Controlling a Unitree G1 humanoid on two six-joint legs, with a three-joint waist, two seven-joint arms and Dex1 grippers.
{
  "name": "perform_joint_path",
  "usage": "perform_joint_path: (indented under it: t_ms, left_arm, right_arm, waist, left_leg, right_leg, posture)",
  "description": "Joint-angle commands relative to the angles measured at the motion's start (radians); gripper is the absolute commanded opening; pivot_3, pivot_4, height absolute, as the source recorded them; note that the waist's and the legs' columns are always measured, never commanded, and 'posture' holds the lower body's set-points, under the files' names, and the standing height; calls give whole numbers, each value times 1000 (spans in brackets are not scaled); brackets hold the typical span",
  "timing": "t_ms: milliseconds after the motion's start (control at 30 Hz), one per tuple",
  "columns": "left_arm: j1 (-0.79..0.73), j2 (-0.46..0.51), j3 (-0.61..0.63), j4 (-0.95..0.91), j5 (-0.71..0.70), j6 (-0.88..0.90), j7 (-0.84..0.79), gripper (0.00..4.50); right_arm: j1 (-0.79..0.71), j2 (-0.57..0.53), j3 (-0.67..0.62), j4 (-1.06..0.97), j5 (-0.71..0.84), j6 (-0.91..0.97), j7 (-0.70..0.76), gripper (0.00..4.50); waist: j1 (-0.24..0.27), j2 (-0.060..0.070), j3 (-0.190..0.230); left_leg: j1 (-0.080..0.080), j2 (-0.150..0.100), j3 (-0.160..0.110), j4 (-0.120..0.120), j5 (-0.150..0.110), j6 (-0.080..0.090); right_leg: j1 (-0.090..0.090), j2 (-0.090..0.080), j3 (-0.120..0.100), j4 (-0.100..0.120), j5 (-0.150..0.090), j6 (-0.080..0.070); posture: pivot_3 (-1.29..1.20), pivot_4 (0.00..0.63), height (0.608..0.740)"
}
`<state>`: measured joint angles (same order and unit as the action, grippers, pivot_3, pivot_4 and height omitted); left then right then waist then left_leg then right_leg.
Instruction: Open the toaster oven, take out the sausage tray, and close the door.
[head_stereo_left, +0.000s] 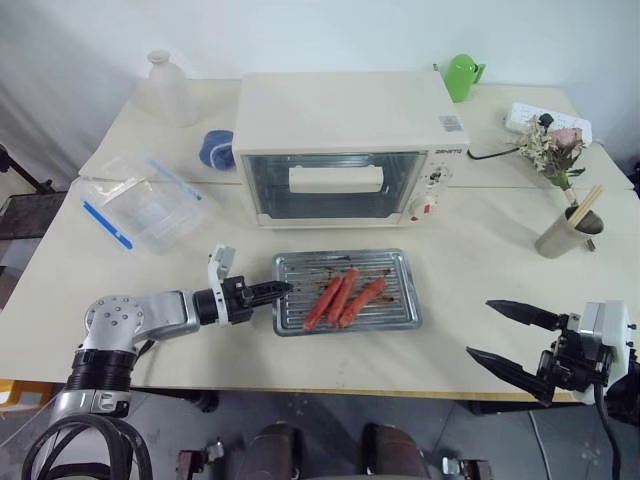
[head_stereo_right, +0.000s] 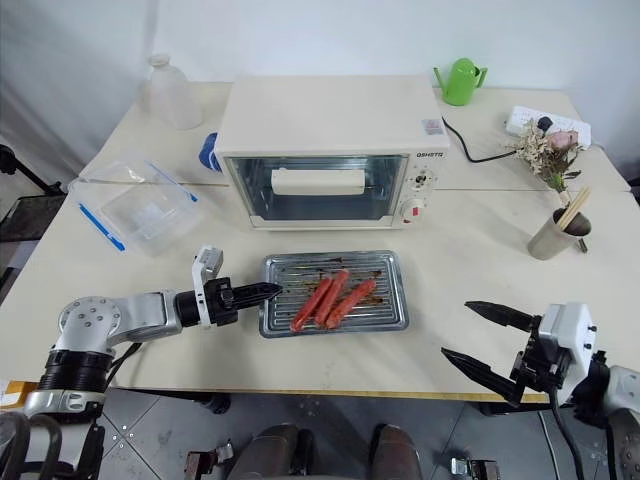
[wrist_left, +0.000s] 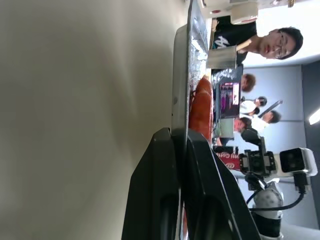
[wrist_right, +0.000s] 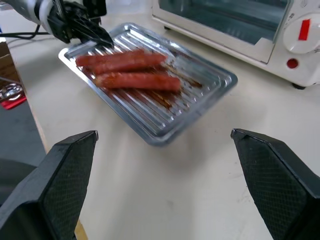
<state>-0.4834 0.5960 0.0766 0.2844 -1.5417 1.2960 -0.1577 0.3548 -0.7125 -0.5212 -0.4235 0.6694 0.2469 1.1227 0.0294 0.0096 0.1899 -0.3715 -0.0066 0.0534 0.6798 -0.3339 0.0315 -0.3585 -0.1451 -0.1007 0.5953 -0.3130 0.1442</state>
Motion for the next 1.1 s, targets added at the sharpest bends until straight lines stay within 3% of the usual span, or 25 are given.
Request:
perform_joint_path:
  t_ms: [33, 333, 433, 500, 567, 633, 733, 800, 967, 1100]
  left_arm:
    - [-32, -37, -15, 19, 92, 30, -62, 291]
    - [-14, -58, 61, -61, 222, 26, -135, 2987]
    - [39, 12, 107, -156, 261, 12, -177, 3917]
    - [169, 171, 121, -324, 364, -86, -362, 4459]
    - [332, 304, 93, -440, 600, -372, -539, 4459]
    - [450, 316, 169, -450, 713, -643, -704, 4459]
    - [525, 331, 244, -424, 808, -857, -844, 4459]
    - [555, 287, 283, -408, 918, -1111, -898, 4459]
    - [681, 272, 352, -416, 988, -1251, -978, 4459]
    - [676, 249, 357, -382, 1009, -1308, -982, 4459]
  right_arm:
    - [34, 16, -32, -67, 33, 4, -29, 4487]
    - [25, 2, -2, -67, 35, 9, -48, 4500]
    - [12, -2, 5, -56, 31, 9, -38, 4500]
    - [0, -17, 13, -35, 29, 10, -12, 4500]
    - [-14, -31, 25, -11, 21, 3, 16, 4500]
    - [-48, -38, 39, 18, 16, -12, 29, 4500]
    - [-99, -47, 51, 60, 8, -28, 51, 4500]
    - [-136, -58, 63, 91, -2, -45, 81, 4500]
    - [-209, -84, 111, 98, -12, -89, 157, 4500]
    - [-245, -72, 149, 91, -26, -119, 170, 4500]
  waist:
    - [6, 0, 0]
    - [5, 0, 0]
    - [0, 0, 0]
    - [-18, -1, 0]
    - [-38, -2, 0]
    - [-37, 3, -1]
    - [-18, 2, 0]
    - [-5, 1, 0]
    - [-6, 1, 0]
    - [-8, 0, 0]
  left_leg:
    - [0, 0, 0, 0, 0, 0]
    - [0, 0, 0, -1, 0, 0]
    - [0, 0, 0, -1, 0, 0]
    - [0, 1, 0, -2, 0, 0]
    - [3, 3, 6, -9, -1, -3]
    - [7, 3, 11, -16, -1, -4]
    - [1, 3, 13, -15, 0, -2]
    - [-1, 2, 13, -14, 0, -2]
    - [-1, 2, 14, -15, -2, 0]
    - [-1, 3, 14, -15, -3, 0]
  right_leg:
    - [0, 0, 0, 0, 0, 0]
    - [-1, -1, 0, -1, 0, 1]
    - [-1, -1, 0, -1, 0, 1]
    - [-1, -1, 0, -1, 0, 0]
    - [-3, 1, 2, -2, -1, -1]
    - [-4, 1, 2, -5, -2, -3]
    - [-11, -2, 2, -5, -2, -3]
    - [-14, -3, 2, -4, -2, -3]
    - [-15, -6, 3, -4, -1, -3]
    - [-15, -4, -2, -2, -1, -3]
  posture:
    - [0, 150, 740]
    - [0, 150, 740]
    - [0, 150, 740]
    - [0, 150, 740]
    - [0, 150, 740]
    - [0, 150, 740]
    - [0, 150, 740]
    - [0, 150, 740]
    - [0, 150, 740]
    - [0, 150, 740]
